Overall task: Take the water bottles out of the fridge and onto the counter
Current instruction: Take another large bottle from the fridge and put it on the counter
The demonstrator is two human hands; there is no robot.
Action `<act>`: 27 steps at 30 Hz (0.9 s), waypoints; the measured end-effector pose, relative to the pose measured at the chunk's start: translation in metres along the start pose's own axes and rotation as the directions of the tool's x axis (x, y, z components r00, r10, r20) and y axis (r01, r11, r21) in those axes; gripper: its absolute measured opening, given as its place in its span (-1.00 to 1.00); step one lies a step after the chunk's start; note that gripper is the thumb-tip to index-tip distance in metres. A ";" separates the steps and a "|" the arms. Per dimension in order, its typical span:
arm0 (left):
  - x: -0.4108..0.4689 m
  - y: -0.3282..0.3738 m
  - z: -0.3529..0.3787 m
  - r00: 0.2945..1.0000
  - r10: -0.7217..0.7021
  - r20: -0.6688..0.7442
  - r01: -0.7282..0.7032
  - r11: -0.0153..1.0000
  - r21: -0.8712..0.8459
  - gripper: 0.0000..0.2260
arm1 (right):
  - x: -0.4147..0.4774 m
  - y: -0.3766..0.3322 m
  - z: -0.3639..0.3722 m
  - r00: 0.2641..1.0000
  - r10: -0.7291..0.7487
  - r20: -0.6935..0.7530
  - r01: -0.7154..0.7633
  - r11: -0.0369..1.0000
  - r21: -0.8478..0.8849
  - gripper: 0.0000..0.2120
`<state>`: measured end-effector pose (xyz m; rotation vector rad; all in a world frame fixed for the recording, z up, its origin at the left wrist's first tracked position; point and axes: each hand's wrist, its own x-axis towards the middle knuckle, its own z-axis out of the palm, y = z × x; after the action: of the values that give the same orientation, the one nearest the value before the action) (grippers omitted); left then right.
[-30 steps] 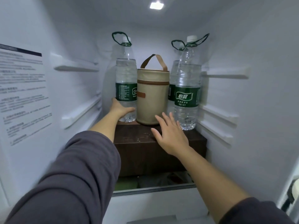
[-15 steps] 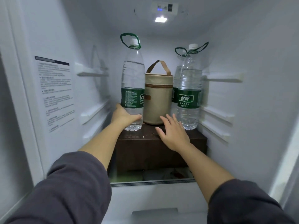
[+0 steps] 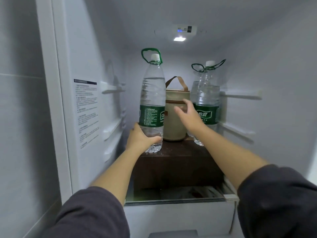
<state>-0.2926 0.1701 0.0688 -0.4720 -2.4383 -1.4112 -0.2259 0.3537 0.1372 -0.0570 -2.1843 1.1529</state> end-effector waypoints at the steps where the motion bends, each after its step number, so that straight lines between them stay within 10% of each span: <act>1: 0.000 0.000 0.000 1.000 0.000 0.000 0.000 1.000 0.003 -0.13 | 0.010 -0.016 0.000 1.000 0.001 0.001 -0.001 0.999 0.044 -0.36; 10: 0.002 -0.001 0.000 0.998 -0.029 0.051 0.031 0.999 -0.030 -0.17 | 0.064 -0.103 0.031 0.987 0.027 0.156 -0.059 0.978 0.201 -0.06; 27: -0.019 0.019 0.002 0.979 0.202 0.011 -0.196 0.933 0.301 -0.24 | 0.027 -0.071 -0.027 0.998 0.059 -0.012 -0.054 0.957 0.284 -0.24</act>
<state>-0.2674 0.1777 0.0749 -0.6080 -2.4499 -0.9382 -0.2133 0.3382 0.2154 -0.0073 -1.9894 1.4806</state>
